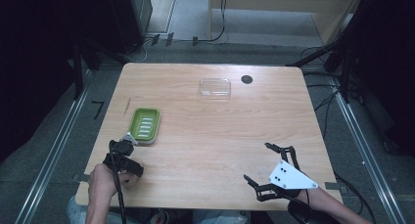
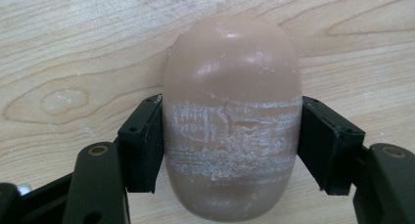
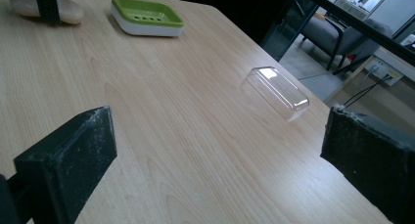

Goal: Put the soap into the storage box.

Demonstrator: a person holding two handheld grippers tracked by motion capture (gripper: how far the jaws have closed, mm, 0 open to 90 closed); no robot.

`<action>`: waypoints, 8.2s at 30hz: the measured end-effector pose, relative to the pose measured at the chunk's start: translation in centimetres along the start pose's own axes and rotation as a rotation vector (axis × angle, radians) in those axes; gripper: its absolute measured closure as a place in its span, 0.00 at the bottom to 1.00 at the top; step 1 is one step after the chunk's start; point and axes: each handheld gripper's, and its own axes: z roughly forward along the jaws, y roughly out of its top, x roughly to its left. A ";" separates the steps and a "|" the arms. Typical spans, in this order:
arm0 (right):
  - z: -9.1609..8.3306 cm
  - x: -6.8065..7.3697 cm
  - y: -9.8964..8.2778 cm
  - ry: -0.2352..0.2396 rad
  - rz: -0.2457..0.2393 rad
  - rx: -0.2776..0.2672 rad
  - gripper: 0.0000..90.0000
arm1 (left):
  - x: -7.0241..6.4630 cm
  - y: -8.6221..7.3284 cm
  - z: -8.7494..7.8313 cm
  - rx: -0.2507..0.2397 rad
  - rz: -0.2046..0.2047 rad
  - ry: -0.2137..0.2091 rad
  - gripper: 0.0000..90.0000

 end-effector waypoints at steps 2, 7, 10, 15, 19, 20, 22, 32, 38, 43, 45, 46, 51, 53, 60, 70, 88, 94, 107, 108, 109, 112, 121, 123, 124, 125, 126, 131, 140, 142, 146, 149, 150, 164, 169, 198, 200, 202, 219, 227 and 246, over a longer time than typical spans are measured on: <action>0.0 0.0 0.0 -0.001 0.007 0.001 0.00 | -0.1 0.0 -0.1 0.000 0.005 0.001 0.37; 0.0 0.0 0.0 -0.002 0.008 -0.001 0.00 | -0.4 0.2 -0.3 0.001 0.022 -0.001 0.37; 0.0 0.0 0.0 -0.001 0.004 0.000 0.00 | -0.5 0.1 -0.6 0.004 0.026 -0.006 0.37; 0.1 0.0 0.0 0.002 0.002 0.000 0.00 | -0.4 0.0 -0.9 0.005 0.037 -0.011 0.37; 0.0 0.0 0.0 0.002 0.000 -0.003 0.00 | -0.3 0.1 -1.2 0.008 0.040 -0.011 0.37; 0.0 0.0 0.0 0.000 0.001 -0.004 0.00 | -0.2 0.2 -1.2 0.007 0.041 -0.009 0.37; 0.1 0.0 0.0 0.002 0.003 -0.002 0.00 | -0.2 0.2 -1.3 0.007 0.042 -0.010 0.37; 0.1 0.0 0.0 0.004 0.004 -0.003 0.00 | 0.0 0.9 -2.2 0.014 0.054 -0.011 0.37; 0.1 0.0 0.0 0.004 0.005 -0.004 0.00 | -0.2 1.3 -2.6 0.014 0.068 -0.010 0.37; 0.1 0.0 0.0 0.005 0.004 -0.002 0.00 | -0.2 1.6 -3.0 0.015 0.075 -0.015 0.37; 0.1 0.0 0.0 0.004 0.005 -0.003 0.00 | -0.2 1.7 -3.1 0.012 0.079 -0.013 0.37; 0.1 0.0 0.0 0.005 0.005 -0.003 0.00 | -0.1 1.8 -3.2 0.017 0.082 -0.016 0.37; 0.1 0.0 0.0 0.003 0.005 -0.006 0.00 | -0.1 2.1 -3.6 0.011 0.083 -0.018 0.37; 0.1 0.0 0.0 0.004 0.005 -0.003 0.00 | -0.1 2.2 -3.8 0.008 0.085 -0.020 0.37; 0.1 0.0 0.0 0.004 0.005 -0.004 0.00 | -0.2 2.9 -4.2 0.011 0.100 -0.015 0.37; 0.1 0.0 0.0 0.002 0.004 -0.006 0.00 | -0.5 4.0 -4.7 0.016 0.113 -0.014 0.37; 0.1 0.0 0.0 0.003 0.006 -0.006 0.00 | -0.9 5.9 -6.3 0.013 0.143 0.001 0.37; 0.1 -0.1 0.0 0.004 0.006 -0.007 0.00 | -1.1 6.6 -6.5 0.013 0.150 0.001 0.37; 0.1 -0.1 0.0 0.005 0.007 -0.006 0.00 | -1.8 8.2 -7.2 0.004 0.173 0.006 0.37; 0.1 -0.1 0.0 0.005 0.006 -0.006 0.00 | -1.8 8.3 -7.3 0.002 0.170 0.009 0.37; 0.1 0.0 0.0 0.005 0.007 -0.006 0.00 | -1.7 8.4 -7.3 0.003 0.170 0.009 0.37; 0.1 -0.1 0.0 0.005 0.007 -0.006 0.00 | -1.7 8.6 -7.5 -0.006 0.168 0.013 0.37; 0.1 -0.1 0.0 0.005 0.005 -0.007 0.00 | -2.0 9.8 -7.9 -0.001 0.184 0.018 0.37; 0.1 -0.1 0.0 0.005 0.005 -0.007 0.00 | -2.1 9.9 -8.0 -0.001 0.183 0.019 0.37; 0.1 -0.1 0.0 0.005 0.005 -0.007 0.00 | -2.1 10.0 -8.0 0.000 0.185 0.020 0.37; 0.1 -0.1 0.0 0.005 0.005 -0.008 0.00 | -2.1 10.2 -8.1 0.002 0.183 0.019 0.37; 0.1 -0.1 0.0 0.005 0.008 -0.006 0.00 | -2.0 10.3 -8.1 -0.004 0.176 0.024 0.37; 0.1 -0.1 0.0 0.005 0.011 -0.008 0.00 | -1.8 10.8 -8.3 -0.005 0.174 0.028 0.37; 0.1 -0.1 0.0 0.006 0.010 -0.009 0.00 | -1.8 11.6 -8.6 -0.004 0.177 0.023 0.37; 0.1 -0.1 0.0 0.006 0.011 -0.009 0.00 | -1.8 11.8 -8.8 0.002 0.178 0.019 0.37; 0.1 -0.1 0.0 0.007 0.010 -0.008 0.00 | -1.7 12.2 -8.9 -0.005 0.177 0.021 0.37; 0.1 -0.1 0.0 0.006 0.010 -0.009 0.00 | -1.7 12.5 -8.8 0.001 0.177 0.017 0.37; 0.1 -0.1 0.0 0.006 0.010 -0.009 0.00 | -1.7 12.5 -8.8 0.001 0.177 0.017 0.37; 0.1 -0.1 0.0 0.005 0.012 -0.011 0.00 | -1.5 13.9 -8.9 0.001 0.167 0.017 0.37; 0.1 -0.1 0.0 0.004 0.010 -0.012 0.00 | -1.1 14.4 -8.8 -0.002 0.148 0.022 0.37; 0.0 -0.1 -0.1 0.000 0.014 -0.017 0.00 | 1.0 15.7 -5.2 -0.013 0.016 0.022 0.37; 0.0 -0.1 -0.1 0.001 0.014 -0.016 0.00 | 1.2 15.8 -4.7 -0.012 0.009 0.013 0.37; 0.0 -0.1 0.0 0.001 0.014 -0.016 0.00 | 1.2 15.8 -4.6 -0.016 0.001 0.011 0.37; 0.0 -0.1 -0.1 0.000 0.013 -0.019 0.00 | 2.0 16.3 -2.9 0.002 -0.028 0.005 0.37; 0.1 -0.1 0.0 0.001 0.013 -0.017 0.00 | 2.2 16.4 -2.2 0.006 -0.043 0.005 0.37; 0.0 -0.1 -0.1 0.001 0.012 -0.020 0.00 | 2.3 16.7 -1.0 -0.012 -0.064 0.030 0.37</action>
